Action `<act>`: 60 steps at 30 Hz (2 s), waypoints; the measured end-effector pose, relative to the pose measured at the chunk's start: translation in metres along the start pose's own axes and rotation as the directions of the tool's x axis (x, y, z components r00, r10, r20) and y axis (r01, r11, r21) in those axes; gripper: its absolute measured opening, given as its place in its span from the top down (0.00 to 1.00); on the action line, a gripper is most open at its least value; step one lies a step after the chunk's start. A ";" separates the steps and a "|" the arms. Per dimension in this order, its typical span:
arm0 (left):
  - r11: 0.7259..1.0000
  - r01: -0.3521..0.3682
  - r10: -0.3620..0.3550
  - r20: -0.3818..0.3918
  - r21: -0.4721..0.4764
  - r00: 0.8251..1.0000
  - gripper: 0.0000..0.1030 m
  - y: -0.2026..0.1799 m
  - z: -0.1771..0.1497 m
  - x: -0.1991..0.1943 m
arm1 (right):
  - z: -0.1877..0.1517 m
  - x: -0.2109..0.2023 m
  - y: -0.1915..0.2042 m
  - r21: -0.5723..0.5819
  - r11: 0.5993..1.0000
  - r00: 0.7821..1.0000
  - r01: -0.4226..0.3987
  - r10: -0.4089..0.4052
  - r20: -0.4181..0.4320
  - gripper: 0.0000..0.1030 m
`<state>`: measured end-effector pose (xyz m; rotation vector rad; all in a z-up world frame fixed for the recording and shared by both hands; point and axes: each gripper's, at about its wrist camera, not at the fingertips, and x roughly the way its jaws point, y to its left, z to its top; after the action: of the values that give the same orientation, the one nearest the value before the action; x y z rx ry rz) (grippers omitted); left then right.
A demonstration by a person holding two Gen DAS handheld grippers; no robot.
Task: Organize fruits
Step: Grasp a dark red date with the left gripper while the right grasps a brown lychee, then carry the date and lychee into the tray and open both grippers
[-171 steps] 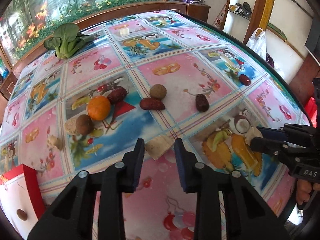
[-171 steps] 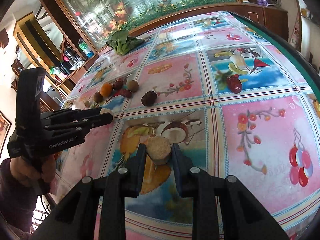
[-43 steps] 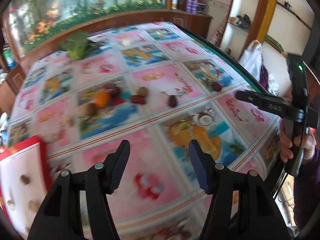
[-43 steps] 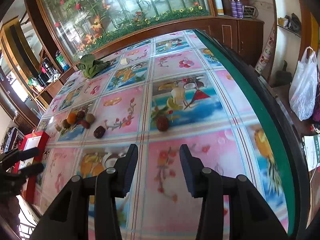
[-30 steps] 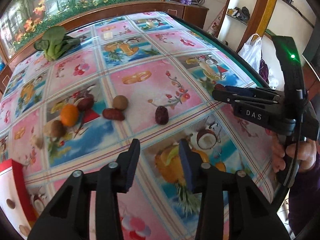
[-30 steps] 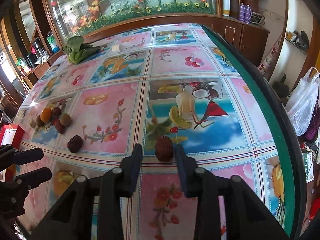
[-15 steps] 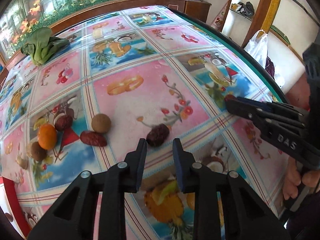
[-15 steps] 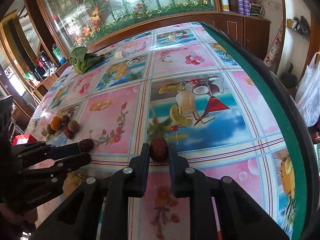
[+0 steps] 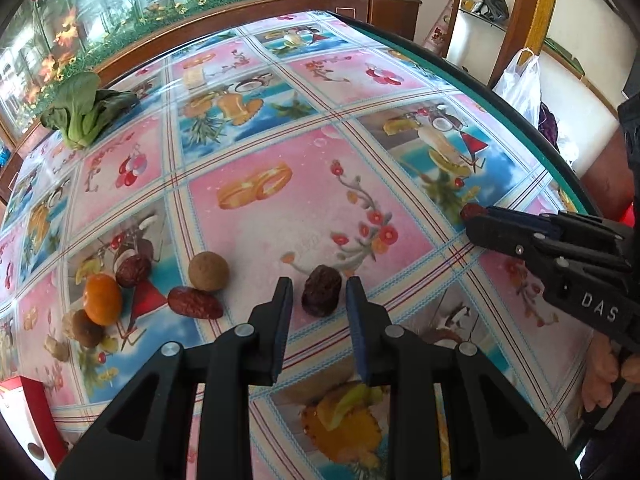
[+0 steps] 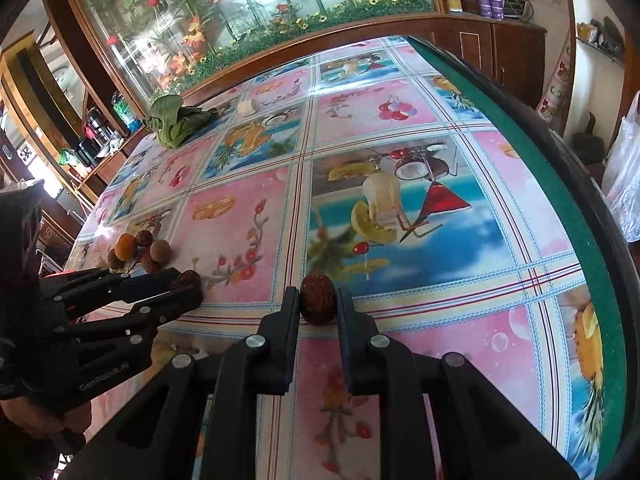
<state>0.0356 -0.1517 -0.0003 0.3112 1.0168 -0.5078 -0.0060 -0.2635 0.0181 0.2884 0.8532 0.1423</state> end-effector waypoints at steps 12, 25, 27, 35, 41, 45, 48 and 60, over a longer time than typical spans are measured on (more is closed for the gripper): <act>1.000 0.011 -0.011 0.029 -0.008 1.000 0.79 0.000 0.000 0.001 | 0.000 0.000 -0.001 0.003 1.000 1.000 -0.004 0.004 0.003 0.83; 0.998 0.016 -0.007 0.135 -0.068 0.991 0.80 0.009 -0.021 -0.053 | 0.002 -0.017 0.005 -0.013 0.999 0.993 -0.036 0.038 0.114 0.84; 0.996 0.000 0.015 0.181 -0.086 0.983 0.80 0.017 -0.032 -0.079 | 0.002 -0.019 0.009 -0.010 0.998 0.991 -0.057 0.058 0.124 0.84; 0.965 -0.122 0.183 0.264 -0.231 0.947 0.80 0.088 -0.092 -0.168 | -0.012 -0.022 0.069 -0.032 0.983 0.977 -0.181 0.184 0.113 0.84; 0.912 -0.208 0.309 0.258 -0.354 0.916 0.80 0.147 -0.151 -0.208 | -0.012 -0.023 0.157 -0.163 0.951 0.957 -0.261 0.278 0.085 0.84; 0.867 -0.242 0.372 0.240 -0.436 0.897 0.80 0.182 -0.183 -0.224 | -0.019 -0.014 0.229 -0.264 0.909 0.940 -0.322 0.340 0.024 0.84; 0.832 -0.256 0.406 0.226 -0.492 0.886 0.80 0.208 -0.206 -0.234 | -0.030 -0.005 0.278 -0.328 0.872 0.926 -0.364 0.378 -0.025 0.84; 0.758 -0.304 0.446 0.118 -0.578 0.887 0.80 0.277 -0.247 -0.224 | -0.072 0.040 0.400 -0.447 0.754 0.876 -0.482 0.429 -0.221 0.85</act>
<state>-0.0904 0.2560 0.0747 -0.0676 0.7802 0.1291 -0.0384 0.1407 0.0669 0.0002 0.8068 0.8344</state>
